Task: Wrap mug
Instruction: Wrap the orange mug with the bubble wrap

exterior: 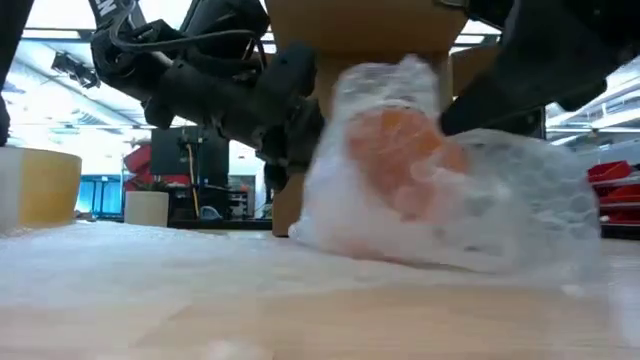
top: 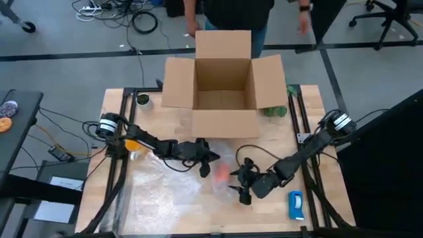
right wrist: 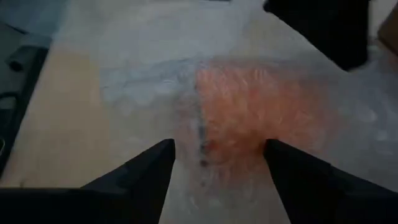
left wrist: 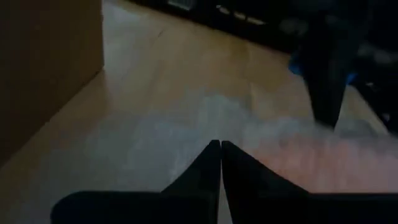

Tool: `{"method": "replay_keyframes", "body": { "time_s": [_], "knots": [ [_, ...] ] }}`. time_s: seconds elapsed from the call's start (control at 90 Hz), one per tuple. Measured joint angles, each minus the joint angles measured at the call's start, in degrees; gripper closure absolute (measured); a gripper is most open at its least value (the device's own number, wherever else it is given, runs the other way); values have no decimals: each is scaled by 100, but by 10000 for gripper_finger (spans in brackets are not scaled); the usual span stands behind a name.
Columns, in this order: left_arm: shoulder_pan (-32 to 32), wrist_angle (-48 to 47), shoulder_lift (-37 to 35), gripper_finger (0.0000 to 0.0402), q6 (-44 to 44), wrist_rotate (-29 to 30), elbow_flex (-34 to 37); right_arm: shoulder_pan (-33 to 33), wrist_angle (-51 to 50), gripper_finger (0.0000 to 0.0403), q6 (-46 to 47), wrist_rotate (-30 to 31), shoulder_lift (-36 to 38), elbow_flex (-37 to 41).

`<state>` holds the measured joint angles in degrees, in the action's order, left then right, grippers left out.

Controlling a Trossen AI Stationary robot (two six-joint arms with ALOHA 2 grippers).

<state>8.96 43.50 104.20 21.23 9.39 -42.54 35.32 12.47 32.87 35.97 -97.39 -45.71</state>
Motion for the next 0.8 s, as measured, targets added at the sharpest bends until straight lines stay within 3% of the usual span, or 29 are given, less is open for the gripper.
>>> {"method": "replay_keyframes", "body": {
  "time_s": [0.167, 0.3, 0.433, 0.656, 0.8],
  "knots": [
    [144, 7, 0, 402, -11, -24, 0, -61, 316, 179, -422, 795, -512, -58],
    [285, 51, -2, 402, -14, 28, 0, -54, 232, 200, -1373, 1363, -752, -324],
    [443, -134, -303, 402, -2, 28, 2, -94, 112, 224, -2144, 1547, -821, -622],
    [821, -2180, -1541, 402, -105, 533, -7, -297, -282, 241, -2202, 1549, -821, -772],
    [1103, -3234, -1845, 402, 341, 922, 0, -488, -193, 239, -2207, 1161, -819, -774]
  ]
}}
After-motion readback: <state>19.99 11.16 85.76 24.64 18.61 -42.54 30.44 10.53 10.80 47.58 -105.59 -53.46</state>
